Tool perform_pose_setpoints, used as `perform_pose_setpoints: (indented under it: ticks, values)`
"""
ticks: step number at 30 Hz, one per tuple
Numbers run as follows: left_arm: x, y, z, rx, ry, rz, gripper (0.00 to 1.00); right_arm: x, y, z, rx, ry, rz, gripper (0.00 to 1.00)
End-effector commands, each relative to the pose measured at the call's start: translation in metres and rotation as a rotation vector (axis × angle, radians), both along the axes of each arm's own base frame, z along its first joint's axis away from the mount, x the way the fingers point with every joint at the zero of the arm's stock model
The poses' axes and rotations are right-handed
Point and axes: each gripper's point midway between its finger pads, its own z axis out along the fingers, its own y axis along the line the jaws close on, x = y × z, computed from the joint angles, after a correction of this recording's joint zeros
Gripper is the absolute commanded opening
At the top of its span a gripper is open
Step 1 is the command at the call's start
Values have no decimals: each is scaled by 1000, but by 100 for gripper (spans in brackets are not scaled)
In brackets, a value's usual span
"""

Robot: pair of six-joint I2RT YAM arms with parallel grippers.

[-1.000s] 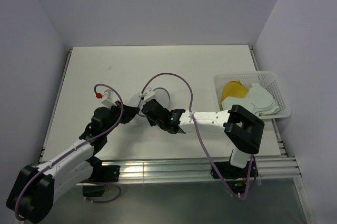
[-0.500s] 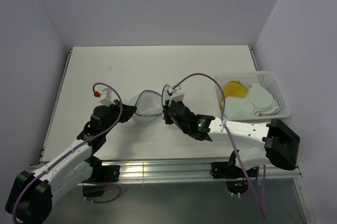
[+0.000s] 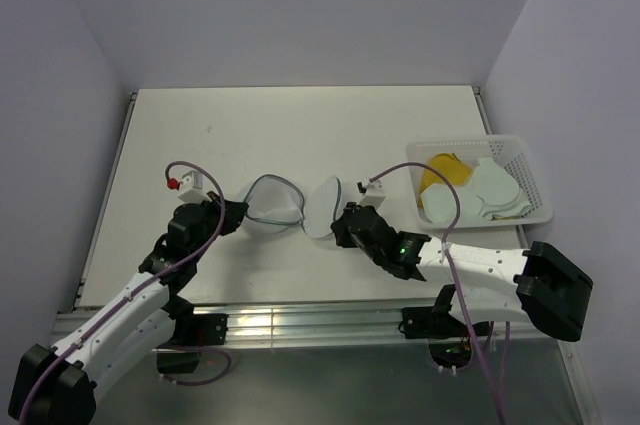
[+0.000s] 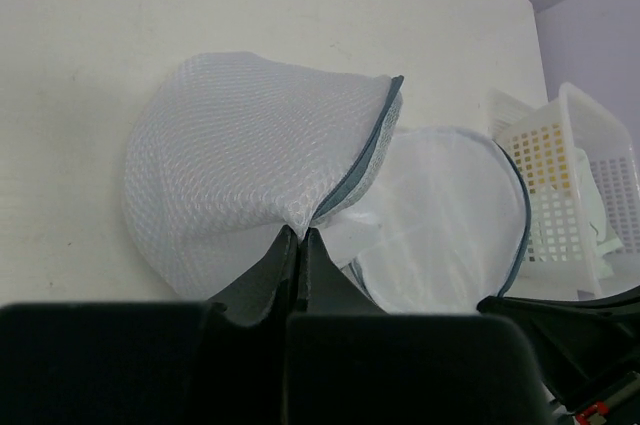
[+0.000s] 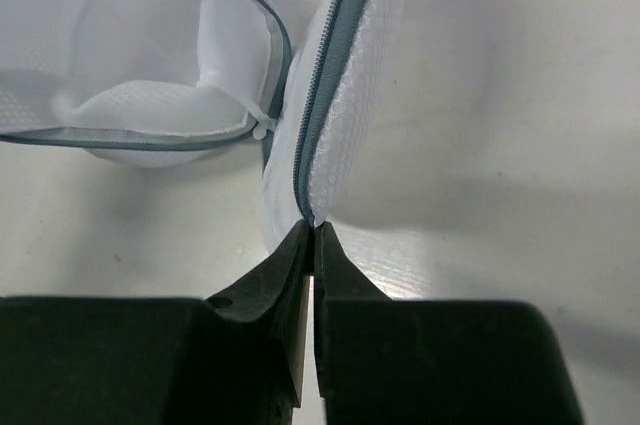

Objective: Place the bra in the laundry bag and zip it closed

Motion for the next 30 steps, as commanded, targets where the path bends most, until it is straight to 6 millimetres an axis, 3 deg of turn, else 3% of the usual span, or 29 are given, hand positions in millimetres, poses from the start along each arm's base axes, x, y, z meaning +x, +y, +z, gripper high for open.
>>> perform_pose_setpoints:
  ticks: [1, 5, 7, 8, 10, 11, 14, 19, 22, 26, 27, 28, 30]
  values:
    - [4, 9, 7, 48, -21, 35, 0, 0, 6, 1, 59, 41, -13, 7]
    - [1, 19, 5, 80, -15, 72, 0, -1, 12, 8, 69, 34, 25, 24]
    - [1, 24, 6, 87, -16, 92, 4, 0, 9, 12, 40, 32, 29, 40]
    - [-1, 26, 6, 89, -12, 102, 13, 2, 5, 14, 18, 21, 33, 58]
    - [-2, 29, 9, 90, -20, 112, 23, 9, -3, 28, 21, 5, 26, 63]
    - [-2, 28, 12, 89, -28, 110, 35, 10, -4, 34, 20, -8, 55, 64]
    - [-1, 28, 22, 82, -38, 105, 59, 25, -21, 63, 47, -57, 43, 64]
    - [-3, 27, 44, 65, -84, 96, 82, 59, -72, 108, 60, -159, -97, 58]
    - [-6, 28, 63, 53, -121, 92, 86, 77, -115, 114, 15, -179, -239, 54]
    - [-13, 21, 96, 34, -215, 26, 89, 100, -182, 107, -73, -166, -450, 38]
    - [-17, 16, 102, 26, -232, -3, 90, 108, -191, 113, -73, -181, -477, 37]
    - [-19, 15, 106, 21, -246, -15, 91, 118, -210, 105, -99, -158, -541, 36]
    - [-27, 11, 124, -2, -285, -50, 93, 131, -231, 106, -122, -135, -603, 36]
